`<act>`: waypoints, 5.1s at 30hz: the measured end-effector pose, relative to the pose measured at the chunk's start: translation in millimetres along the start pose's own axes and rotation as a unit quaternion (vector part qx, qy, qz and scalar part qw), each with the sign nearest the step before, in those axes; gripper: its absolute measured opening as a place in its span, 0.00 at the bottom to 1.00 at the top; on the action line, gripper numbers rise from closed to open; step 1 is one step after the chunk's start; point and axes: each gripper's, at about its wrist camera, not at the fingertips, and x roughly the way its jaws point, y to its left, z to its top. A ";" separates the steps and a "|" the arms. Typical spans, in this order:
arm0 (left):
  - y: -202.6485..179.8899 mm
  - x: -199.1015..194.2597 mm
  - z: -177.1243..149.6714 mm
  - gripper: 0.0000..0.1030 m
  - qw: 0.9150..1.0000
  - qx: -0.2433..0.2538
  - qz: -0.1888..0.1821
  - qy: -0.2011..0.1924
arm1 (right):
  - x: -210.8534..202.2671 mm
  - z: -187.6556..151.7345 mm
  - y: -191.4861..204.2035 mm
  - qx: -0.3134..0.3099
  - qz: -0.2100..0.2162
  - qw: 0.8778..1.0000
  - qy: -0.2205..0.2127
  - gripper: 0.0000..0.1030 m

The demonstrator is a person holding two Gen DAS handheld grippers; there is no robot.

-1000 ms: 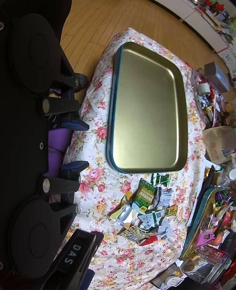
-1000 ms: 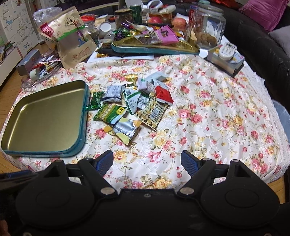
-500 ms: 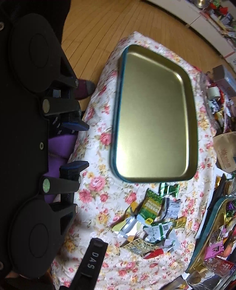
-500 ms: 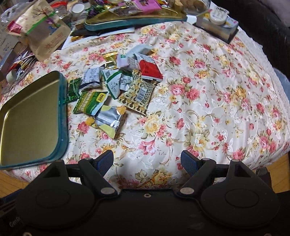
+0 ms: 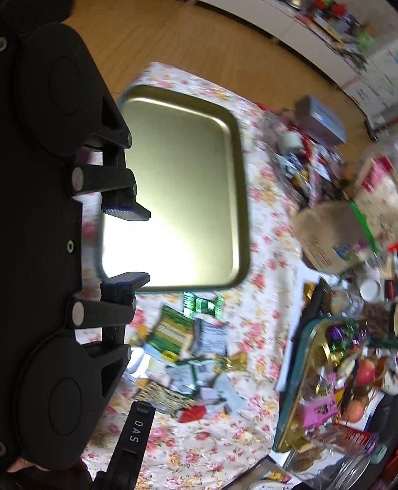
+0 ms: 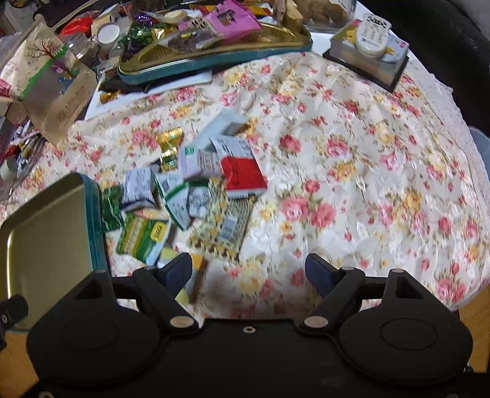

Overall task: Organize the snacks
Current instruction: 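Grasp the white-and-red snack packet with the right gripper while the left gripper approaches a white packet, then grasp the white printed snack packet with the left gripper and lift it, then carry both packets over the gold tray and open both grippers to drop them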

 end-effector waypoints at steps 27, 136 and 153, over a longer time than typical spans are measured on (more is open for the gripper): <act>-17.5 55.0 70.2 0.45 0.994 0.001 -0.087 0.066 | 74.7 103.2 -2.5 -0.019 0.008 0.999 0.045 0.57; -68.8 96.3 82.6 0.34 0.976 -0.066 -0.158 0.131 | -23.1 134.9 -46.0 0.107 0.077 0.989 0.071 0.36; 79.1 62.3 86.7 0.34 0.984 -0.156 -0.038 0.073 | -4.5 108.0 73.1 0.000 0.104 0.989 0.109 0.36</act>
